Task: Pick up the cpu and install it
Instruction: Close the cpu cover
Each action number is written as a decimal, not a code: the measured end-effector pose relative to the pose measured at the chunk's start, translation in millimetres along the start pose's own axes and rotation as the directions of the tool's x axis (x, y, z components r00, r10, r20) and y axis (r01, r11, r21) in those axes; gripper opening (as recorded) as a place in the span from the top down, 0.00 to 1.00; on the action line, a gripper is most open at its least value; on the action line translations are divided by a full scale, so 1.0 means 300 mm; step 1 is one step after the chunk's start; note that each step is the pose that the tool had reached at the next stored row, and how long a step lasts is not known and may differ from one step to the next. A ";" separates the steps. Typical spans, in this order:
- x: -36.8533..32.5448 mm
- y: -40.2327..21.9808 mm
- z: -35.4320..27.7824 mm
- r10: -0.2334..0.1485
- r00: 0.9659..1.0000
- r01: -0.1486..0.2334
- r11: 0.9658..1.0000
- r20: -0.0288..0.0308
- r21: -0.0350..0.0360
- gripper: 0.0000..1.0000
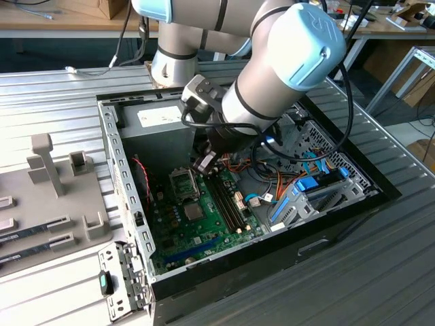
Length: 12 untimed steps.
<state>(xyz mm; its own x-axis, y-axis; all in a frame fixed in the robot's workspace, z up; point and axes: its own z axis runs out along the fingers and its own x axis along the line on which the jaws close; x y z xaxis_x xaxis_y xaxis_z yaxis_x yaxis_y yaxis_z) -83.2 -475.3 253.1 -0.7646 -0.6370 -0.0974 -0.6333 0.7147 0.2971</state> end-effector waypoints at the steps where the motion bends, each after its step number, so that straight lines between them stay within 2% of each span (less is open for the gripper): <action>1: -0.001 -0.006 0.003 0.001 1.000 -0.001 1.000 -0.002 -0.002 0.89; 3: -0.028 -0.034 0.012 0.004 1.000 -0.004 1.000 -0.010 -0.009 0.89; 4: -0.052 -0.057 0.016 0.006 1.000 -0.006 1.000 -0.014 -0.012 0.89; 5: -0.066 -0.067 0.022 0.007 1.000 -0.007 1.000 -0.017 -0.015 0.89; 12: -0.088 -0.053 0.079 0.007 1.000 -0.007 1.000 -0.017 -0.015 0.89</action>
<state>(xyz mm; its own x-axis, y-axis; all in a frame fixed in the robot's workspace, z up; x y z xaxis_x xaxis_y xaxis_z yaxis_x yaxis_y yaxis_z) -55.9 -463.0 228.7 -0.7667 -0.6371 -0.0795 -0.6261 0.7147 0.3118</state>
